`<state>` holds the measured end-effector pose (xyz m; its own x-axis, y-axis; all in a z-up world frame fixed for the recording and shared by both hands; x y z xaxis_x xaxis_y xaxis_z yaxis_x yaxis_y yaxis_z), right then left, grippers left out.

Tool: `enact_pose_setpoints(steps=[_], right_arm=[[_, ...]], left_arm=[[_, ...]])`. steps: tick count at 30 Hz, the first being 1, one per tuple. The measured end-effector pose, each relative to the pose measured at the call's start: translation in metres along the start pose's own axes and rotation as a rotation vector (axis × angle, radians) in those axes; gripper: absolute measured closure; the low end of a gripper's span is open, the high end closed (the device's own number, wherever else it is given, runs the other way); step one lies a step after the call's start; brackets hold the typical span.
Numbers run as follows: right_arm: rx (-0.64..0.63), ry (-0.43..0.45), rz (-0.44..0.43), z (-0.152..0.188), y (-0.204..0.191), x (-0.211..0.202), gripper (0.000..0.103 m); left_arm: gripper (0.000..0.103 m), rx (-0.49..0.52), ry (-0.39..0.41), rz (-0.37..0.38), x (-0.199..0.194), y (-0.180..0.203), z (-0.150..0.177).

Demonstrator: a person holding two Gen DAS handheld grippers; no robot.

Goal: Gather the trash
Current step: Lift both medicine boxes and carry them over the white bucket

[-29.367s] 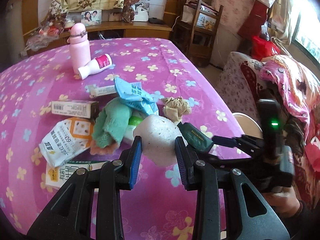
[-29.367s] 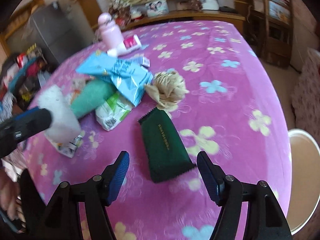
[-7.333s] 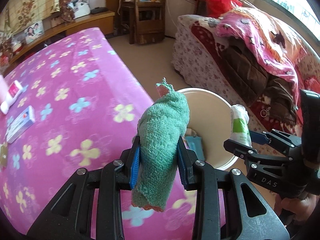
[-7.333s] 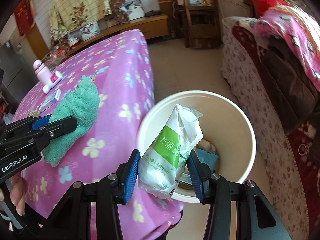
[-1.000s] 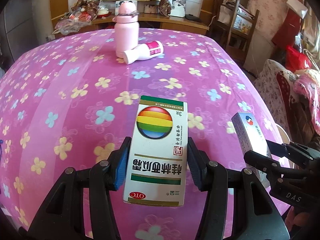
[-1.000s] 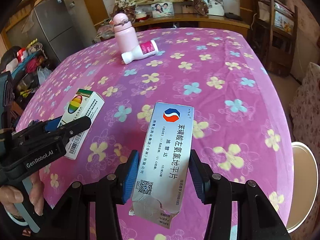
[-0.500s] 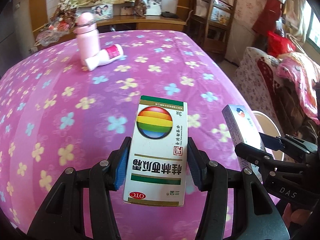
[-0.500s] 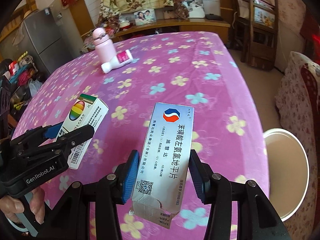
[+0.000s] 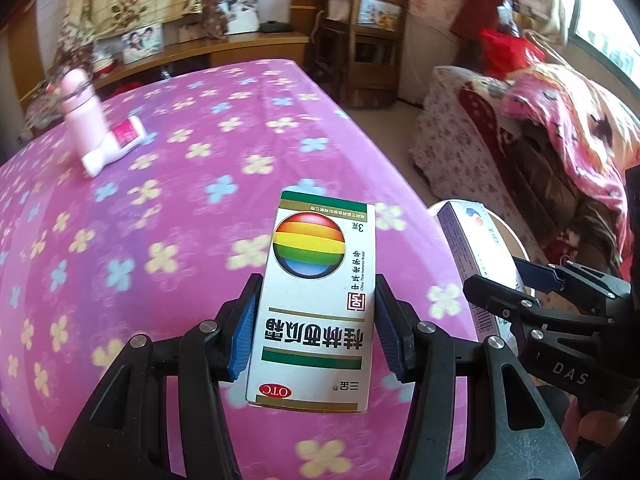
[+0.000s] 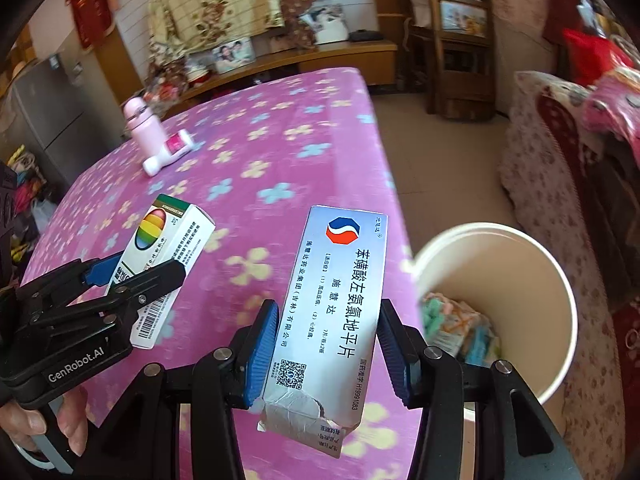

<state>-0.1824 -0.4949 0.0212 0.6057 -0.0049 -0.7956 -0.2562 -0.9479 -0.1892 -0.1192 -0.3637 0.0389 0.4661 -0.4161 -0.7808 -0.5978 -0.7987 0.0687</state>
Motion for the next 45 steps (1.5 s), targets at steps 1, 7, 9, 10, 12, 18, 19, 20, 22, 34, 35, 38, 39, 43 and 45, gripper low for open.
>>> enact_pose_setpoints(steps=[1, 7, 9, 10, 12, 18, 19, 20, 22, 34, 35, 38, 39, 43, 45], right_arm=[[0.011, 0.003, 0.01, 0.001, 0.008, -0.002, 0.055], [0.078, 0.012, 0.042, 0.008, 0.052, -0.014, 0.055], [0.096, 0.013, 0.052, 0.011, 0.063, -0.016, 0.055], [0.105, 0.012, 0.058, 0.012, 0.069, -0.017, 0.055], [0.122, 0.011, 0.071, 0.015, 0.082, -0.019, 0.055], [0.174, 0.002, 0.089, 0.025, 0.115, -0.02, 0.055], [0.187, -0.001, 0.091, 0.027, 0.121, -0.019, 0.055], [0.195, -0.004, 0.092, 0.028, 0.125, -0.019, 0.055], [0.21, -0.009, 0.096, 0.031, 0.134, -0.017, 0.055], [0.285, -0.047, 0.117, 0.043, 0.173, 0.002, 0.055], [0.288, -0.049, 0.118, 0.043, 0.174, 0.003, 0.055], [0.296, -0.056, 0.121, 0.045, 0.179, 0.007, 0.055], [0.298, -0.058, 0.122, 0.046, 0.18, 0.008, 0.055], [0.304, -0.062, 0.127, 0.046, 0.182, 0.012, 0.055], [0.308, -0.064, 0.13, 0.046, 0.184, 0.013, 0.055]], left_arm=[[0.052, 0.006, -0.002, 0.005, 0.002, 0.006, -0.001], [0.052, 0.061, -0.012, 0.022, 0.014, 0.042, -0.007], [0.052, 0.076, -0.016, 0.028, 0.018, 0.054, -0.01], [0.052, 0.082, -0.017, 0.032, 0.02, 0.06, -0.011], [0.052, 0.093, -0.021, 0.038, 0.025, 0.07, -0.013], [0.052, 0.115, -0.043, 0.075, 0.041, 0.097, -0.017], [0.052, 0.117, -0.047, 0.08, 0.044, 0.101, -0.017], [0.052, 0.12, -0.052, 0.087, 0.047, 0.106, -0.018], [0.052, 0.122, -0.059, 0.109, 0.053, 0.114, -0.019], [0.052, 0.127, -0.114, 0.182, 0.084, 0.148, -0.02], [0.052, 0.127, -0.116, 0.183, 0.085, 0.149, -0.019], [0.052, 0.128, -0.117, 0.182, 0.089, 0.15, -0.019], [0.052, 0.128, -0.118, 0.182, 0.09, 0.15, -0.02], [0.052, 0.13, -0.12, 0.185, 0.092, 0.15, -0.02], [0.052, 0.128, -0.12, 0.187, 0.093, 0.151, -0.02]])
Point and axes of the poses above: each gripper's, at about its wrist camera, not at the fingertips, and x roughly the way its jaws point, y to its right, z to its underside, the point moved 6 cm from there along x, roughly the way its jaws point, and after that the axes turned 2 degrees about x, right-handed, at the moved point
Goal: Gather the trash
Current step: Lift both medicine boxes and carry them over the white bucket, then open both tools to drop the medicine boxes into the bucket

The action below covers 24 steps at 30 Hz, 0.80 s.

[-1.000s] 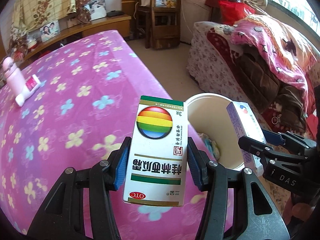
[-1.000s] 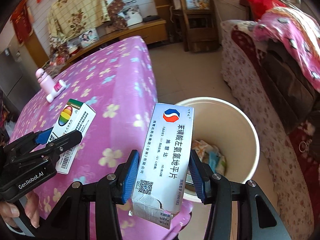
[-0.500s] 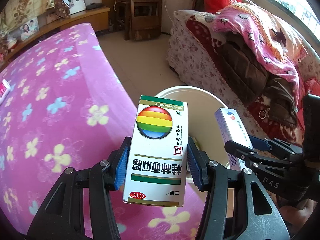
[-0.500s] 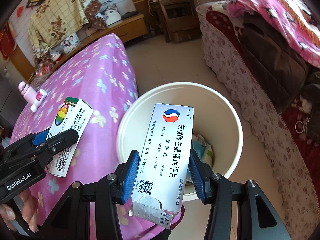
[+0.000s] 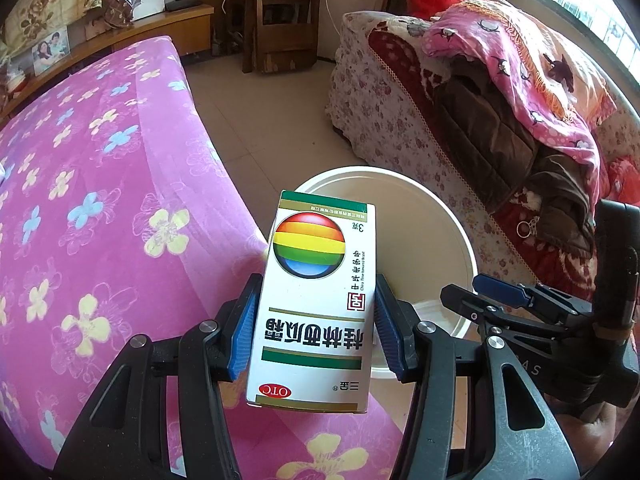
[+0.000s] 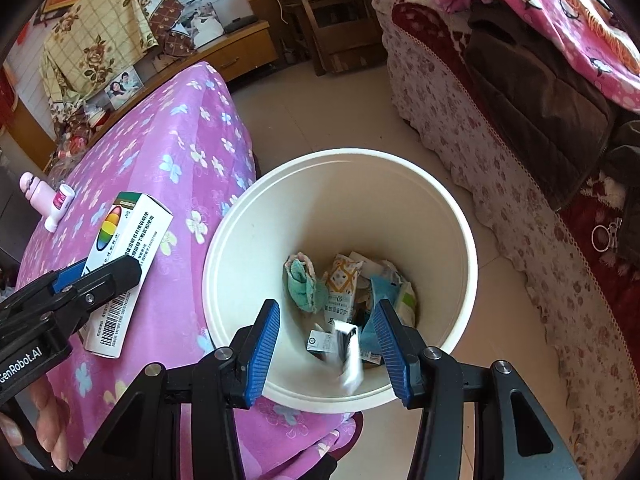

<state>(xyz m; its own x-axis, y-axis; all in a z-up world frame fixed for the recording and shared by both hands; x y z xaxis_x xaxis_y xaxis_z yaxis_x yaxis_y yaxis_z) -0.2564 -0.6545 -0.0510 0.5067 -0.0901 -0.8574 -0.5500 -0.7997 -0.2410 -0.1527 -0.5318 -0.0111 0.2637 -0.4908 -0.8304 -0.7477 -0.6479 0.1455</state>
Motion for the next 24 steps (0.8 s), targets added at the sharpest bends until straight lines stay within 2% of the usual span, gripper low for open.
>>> enact_pose_setpoints(steps=[10, 11, 13, 15, 24], right_arm=[[0.051, -0.002, -0.004, 0.002, 0.005, -0.003, 0.051], [0.054, 0.0, -0.003, 0.003, 0.005, -0.004, 0.051], [0.058, 0.001, -0.003, 0.005, 0.006, -0.006, 0.051], [0.06, 0.0, 0.002, 0.006, 0.007, -0.006, 0.051], [0.054, 0.005, 0.01, 0.01, 0.005, -0.012, 0.05]], left_arm=[[0.05, -0.049, -0.021, 0.064, 0.004, 0.0, 0.0], [0.048, -0.052, -0.021, 0.062, 0.004, -0.001, 0.0], [0.036, -0.062, -0.009, 0.071, 0.002, -0.001, 0.0], [0.034, -0.074, 0.004, 0.081, 0.0, -0.001, -0.001], [0.033, -0.06, 0.025, 0.037, -0.008, -0.006, 0.0]])
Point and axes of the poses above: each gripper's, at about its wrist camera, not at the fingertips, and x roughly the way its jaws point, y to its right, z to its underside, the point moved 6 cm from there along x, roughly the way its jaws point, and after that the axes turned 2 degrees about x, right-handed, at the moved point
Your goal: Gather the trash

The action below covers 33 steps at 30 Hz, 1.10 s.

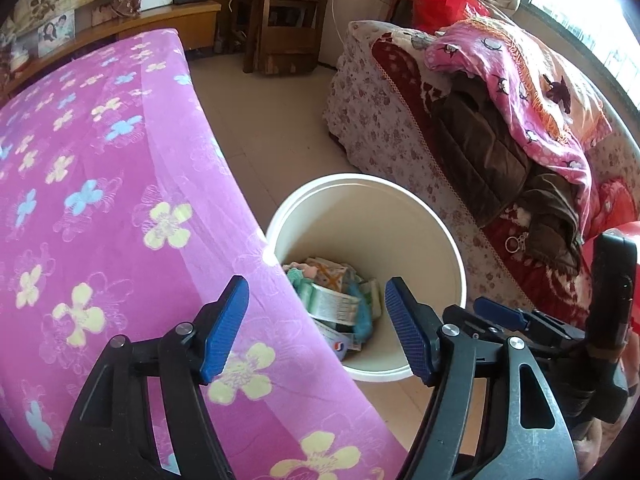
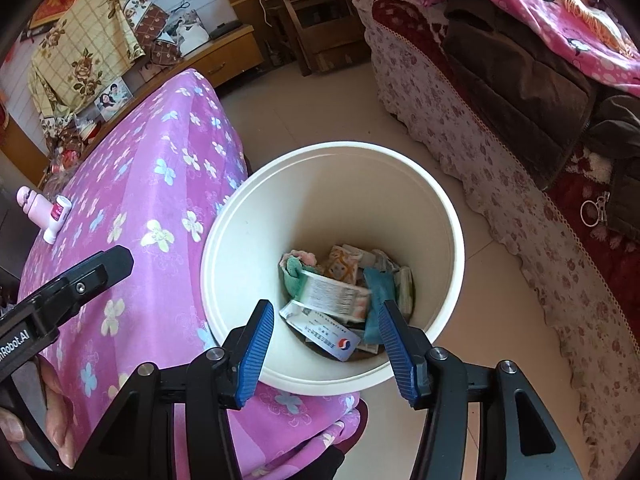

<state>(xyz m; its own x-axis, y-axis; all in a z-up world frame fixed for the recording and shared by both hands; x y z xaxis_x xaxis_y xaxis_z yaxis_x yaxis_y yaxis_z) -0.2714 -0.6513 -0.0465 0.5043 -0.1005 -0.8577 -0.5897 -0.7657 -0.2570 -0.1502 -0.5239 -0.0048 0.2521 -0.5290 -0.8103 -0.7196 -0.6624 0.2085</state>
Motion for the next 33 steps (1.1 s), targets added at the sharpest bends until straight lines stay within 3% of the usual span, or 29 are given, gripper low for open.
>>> enact_pose_setpoints(steps=[9, 17, 19, 21, 29, 33], right_arm=[[-0.045, 0.065, 0.008, -0.001, -0.023, -0.02, 0.05], [-0.095, 0.202, 0.021, -0.003, -0.056, -0.062, 0.05], [-0.108, 0.236, 0.025, -0.004, -0.063, -0.073, 0.043], [-0.12, 0.285, 0.036, -0.004, -0.071, -0.086, 0.03], [-0.14, 0.426, 0.045, 0.001, -0.096, -0.13, 0.029], [-0.15, 0.479, 0.064, 0.004, -0.106, -0.147, 0.023]], left_arm=[[0.033, 0.042, 0.069, -0.075, -0.027, -0.006, 0.001], [0.033, 0.087, 0.176, -0.117, -0.072, -0.011, 0.006], [0.032, 0.098, 0.209, -0.129, -0.085, -0.013, 0.008], [0.026, 0.1, 0.257, -0.135, -0.102, -0.015, 0.009], [0.02, 0.098, 0.365, -0.14, -0.148, -0.025, 0.014], [0.02, 0.112, 0.396, -0.168, -0.165, -0.032, 0.02]])
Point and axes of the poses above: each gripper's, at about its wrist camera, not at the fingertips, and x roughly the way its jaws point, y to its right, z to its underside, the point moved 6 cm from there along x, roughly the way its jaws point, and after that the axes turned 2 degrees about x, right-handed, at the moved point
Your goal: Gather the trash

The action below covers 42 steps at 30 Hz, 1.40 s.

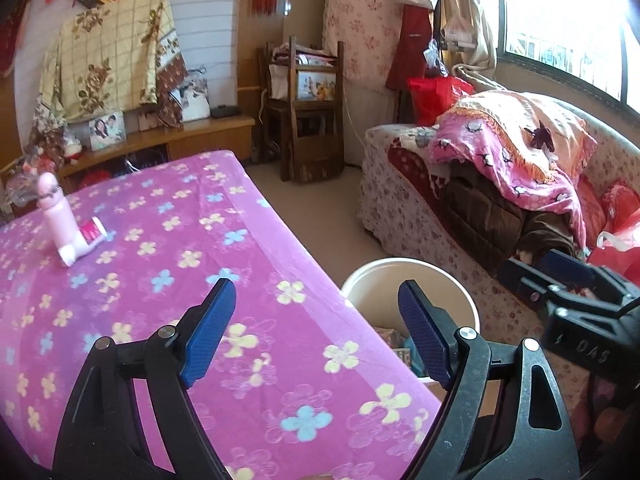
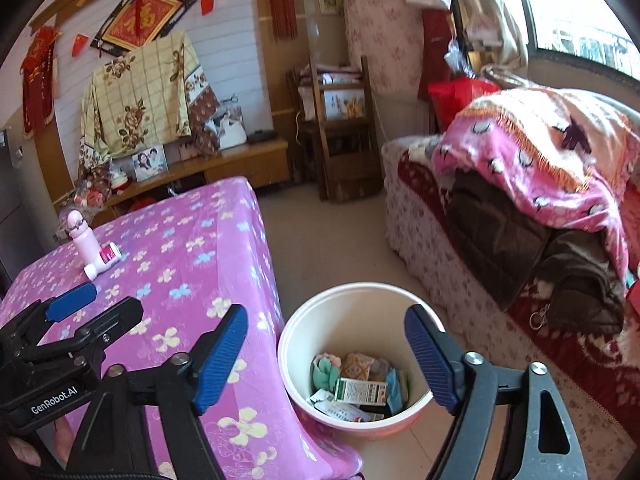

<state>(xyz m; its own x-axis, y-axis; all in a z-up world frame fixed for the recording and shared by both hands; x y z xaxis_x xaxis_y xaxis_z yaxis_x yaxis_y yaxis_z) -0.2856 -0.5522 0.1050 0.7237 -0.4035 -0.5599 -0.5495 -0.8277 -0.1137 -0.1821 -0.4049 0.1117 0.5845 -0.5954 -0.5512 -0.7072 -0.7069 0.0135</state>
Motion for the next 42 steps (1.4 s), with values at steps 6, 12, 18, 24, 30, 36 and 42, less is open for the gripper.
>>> enact_pose_setpoints(steps=[6, 12, 18, 24, 30, 36, 42], right_arm=[[0.005, 0.054, 0.026, -0.006, -0.006, -0.018, 0.019], [0.016, 0.09, 0.057, -0.009, -0.005, -0.03, 0.018], [0.029, 0.128, 0.059, -0.012, -0.006, -0.041, 0.01], [0.019, 0.128, 0.064, -0.011, -0.009, -0.044, 0.009], [0.029, 0.119, 0.058, -0.01, -0.009, -0.044, 0.009], [0.031, 0.121, 0.063, -0.009, -0.006, -0.045, 0.009], [0.029, 0.11, 0.063, -0.008, -0.003, -0.042, 0.009]], left_arm=[[0.02, -0.007, 0.049, -0.031, -0.022, -0.014, 0.0], [0.02, -0.03, 0.097, -0.043, -0.04, -0.024, -0.004], [0.02, -0.046, 0.119, -0.035, -0.048, -0.028, -0.007], [0.02, -0.048, 0.124, -0.036, -0.052, -0.03, -0.008], [0.02, -0.05, 0.126, -0.049, -0.056, -0.029, -0.01], [0.02, -0.056, 0.128, -0.053, -0.057, -0.027, -0.01], [0.02, -0.054, 0.119, -0.053, -0.056, -0.027, -0.01]])
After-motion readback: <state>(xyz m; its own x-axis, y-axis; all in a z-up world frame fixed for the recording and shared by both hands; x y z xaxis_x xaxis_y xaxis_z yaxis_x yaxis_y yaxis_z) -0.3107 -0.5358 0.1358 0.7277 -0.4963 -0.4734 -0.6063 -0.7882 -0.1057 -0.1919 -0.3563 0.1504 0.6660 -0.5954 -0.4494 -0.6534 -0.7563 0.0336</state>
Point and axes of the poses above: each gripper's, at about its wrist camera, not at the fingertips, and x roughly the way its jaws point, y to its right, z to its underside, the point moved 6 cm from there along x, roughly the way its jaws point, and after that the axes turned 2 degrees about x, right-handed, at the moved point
